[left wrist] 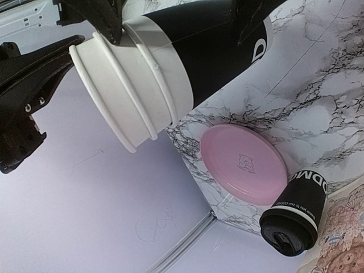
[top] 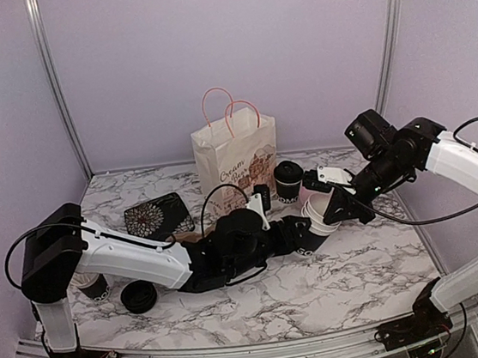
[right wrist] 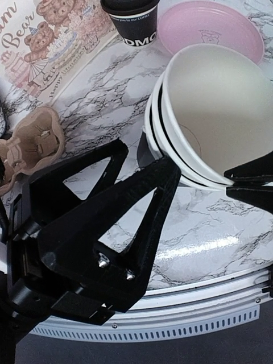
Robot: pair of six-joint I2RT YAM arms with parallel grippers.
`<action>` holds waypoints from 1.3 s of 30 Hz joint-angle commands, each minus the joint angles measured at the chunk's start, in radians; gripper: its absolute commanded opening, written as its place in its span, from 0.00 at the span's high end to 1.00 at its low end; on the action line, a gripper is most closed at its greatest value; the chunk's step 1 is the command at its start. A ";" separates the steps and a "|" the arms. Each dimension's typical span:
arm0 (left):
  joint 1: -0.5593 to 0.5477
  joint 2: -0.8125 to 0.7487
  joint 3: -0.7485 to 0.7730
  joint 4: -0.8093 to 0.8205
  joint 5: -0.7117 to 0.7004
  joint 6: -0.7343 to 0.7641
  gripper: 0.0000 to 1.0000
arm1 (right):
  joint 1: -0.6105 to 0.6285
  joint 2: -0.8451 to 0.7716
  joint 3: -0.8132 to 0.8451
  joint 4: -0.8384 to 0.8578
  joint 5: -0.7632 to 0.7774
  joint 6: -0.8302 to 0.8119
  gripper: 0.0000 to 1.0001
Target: Pack the takeout coffee
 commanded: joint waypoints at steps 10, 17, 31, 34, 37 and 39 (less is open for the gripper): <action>0.008 -0.067 -0.063 0.105 0.036 -0.009 0.35 | 0.021 0.021 0.011 0.054 0.063 0.042 1.00; 0.007 -0.057 -0.036 0.106 0.036 0.015 0.35 | 0.021 0.027 0.017 0.050 0.043 0.039 1.00; 0.033 0.037 0.031 0.080 0.059 -0.035 0.36 | 0.022 0.007 0.039 0.041 0.007 0.045 1.00; 0.033 0.035 0.018 0.074 0.052 -0.041 0.36 | 0.022 0.003 0.063 0.050 0.036 0.060 1.00; 0.033 0.033 0.004 0.070 0.045 -0.043 0.36 | 0.021 0.007 0.085 0.050 0.034 0.067 1.00; 0.036 0.037 0.000 0.067 0.046 -0.046 0.36 | 0.020 0.011 0.094 0.047 0.018 0.067 1.00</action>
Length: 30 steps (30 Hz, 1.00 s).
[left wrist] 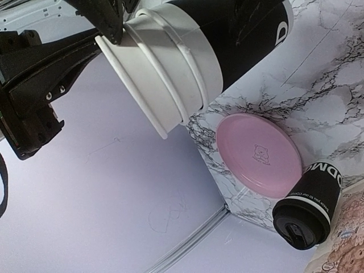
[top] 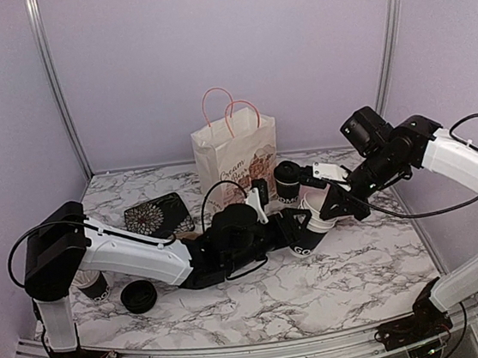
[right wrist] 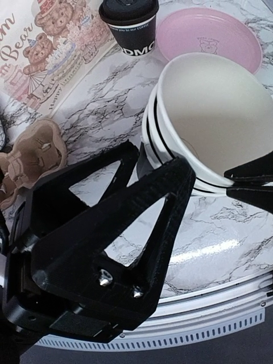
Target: Pack the takeout coffee
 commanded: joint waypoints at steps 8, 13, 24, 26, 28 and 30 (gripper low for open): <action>0.021 0.038 -0.025 -0.030 -0.002 -0.035 0.36 | 0.003 -0.022 0.101 0.013 0.004 0.009 1.00; 0.023 0.035 -0.023 -0.032 0.008 -0.034 0.36 | 0.003 -0.019 0.074 0.014 0.049 -0.001 1.00; 0.028 0.012 -0.031 -0.051 0.027 -0.056 0.36 | 0.003 -0.026 0.046 0.027 0.112 -0.012 1.00; 0.019 -0.024 -0.060 -0.004 0.012 -0.032 0.37 | 0.003 -0.027 0.032 0.043 0.116 -0.002 1.00; 0.010 -0.058 -0.101 0.066 -0.007 -0.001 0.38 | 0.002 -0.023 0.022 0.051 0.111 0.005 1.00; 0.004 -0.076 -0.104 0.092 -0.018 0.041 0.36 | 0.003 -0.017 0.017 0.051 0.103 0.004 1.00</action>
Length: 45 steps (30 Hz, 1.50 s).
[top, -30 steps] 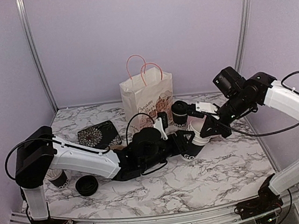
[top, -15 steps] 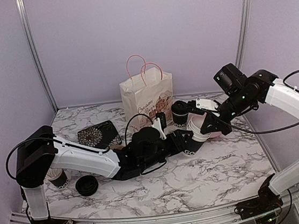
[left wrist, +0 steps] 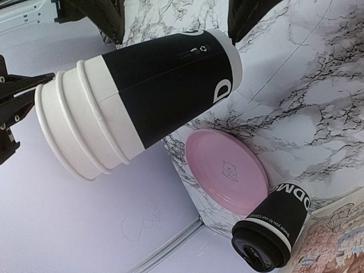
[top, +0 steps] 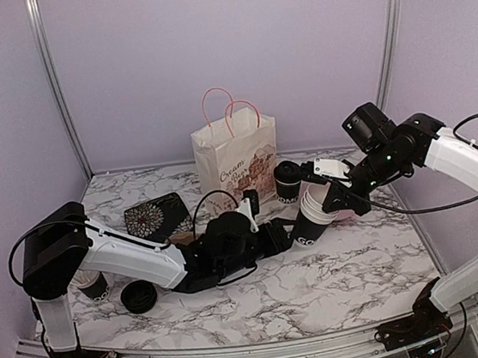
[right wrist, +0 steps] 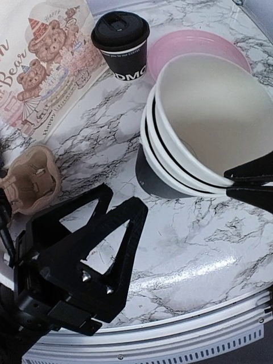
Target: Pack the takeout coffee
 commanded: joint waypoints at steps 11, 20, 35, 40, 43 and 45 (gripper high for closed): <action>-0.015 0.002 0.080 0.105 0.026 0.032 0.26 | 0.011 -0.003 -0.005 0.025 -0.042 0.007 1.00; -0.008 0.043 0.111 0.101 0.029 0.006 0.33 | 0.013 -0.010 0.006 0.014 -0.080 0.005 1.00; 0.006 0.093 0.158 -0.032 0.010 -0.074 0.36 | 0.053 -0.023 -0.003 -0.009 -0.123 -0.049 1.00; 0.007 0.141 0.205 -0.142 -0.003 -0.167 0.40 | 0.078 -0.027 0.061 -0.031 -0.145 -0.067 1.00; 0.010 0.162 0.208 -0.162 0.003 -0.201 0.42 | 0.079 -0.027 0.102 -0.050 -0.141 -0.073 1.00; 0.014 0.166 0.208 -0.166 0.006 -0.203 0.42 | 0.079 -0.026 0.105 -0.052 -0.126 -0.075 1.00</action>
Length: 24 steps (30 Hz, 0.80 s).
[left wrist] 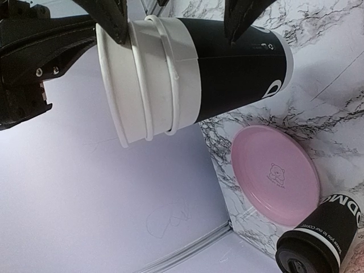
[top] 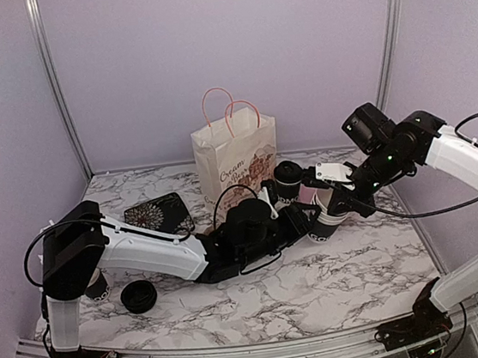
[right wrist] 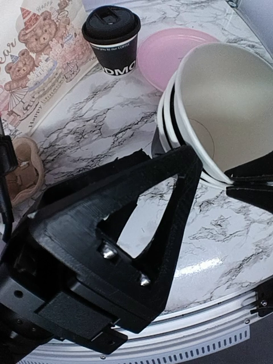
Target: Pack the takeout coffee
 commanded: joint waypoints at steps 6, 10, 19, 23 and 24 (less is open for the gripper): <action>0.027 0.057 0.001 -0.157 -0.034 -0.028 0.43 | 0.056 -0.031 0.064 0.020 -0.096 -0.038 1.00; 0.027 0.063 0.011 -0.163 -0.027 -0.026 0.43 | 0.058 -0.029 0.054 0.018 -0.064 -0.037 1.00; 0.030 0.091 0.021 -0.172 -0.005 -0.045 0.43 | 0.057 -0.035 0.068 0.005 -0.064 -0.036 1.00; 0.030 0.101 0.023 -0.176 -0.003 -0.048 0.44 | 0.056 -0.043 0.078 -0.005 -0.081 -0.039 1.00; 0.030 0.102 0.025 -0.176 0.000 -0.047 0.44 | 0.056 -0.045 0.074 -0.001 -0.077 -0.038 1.00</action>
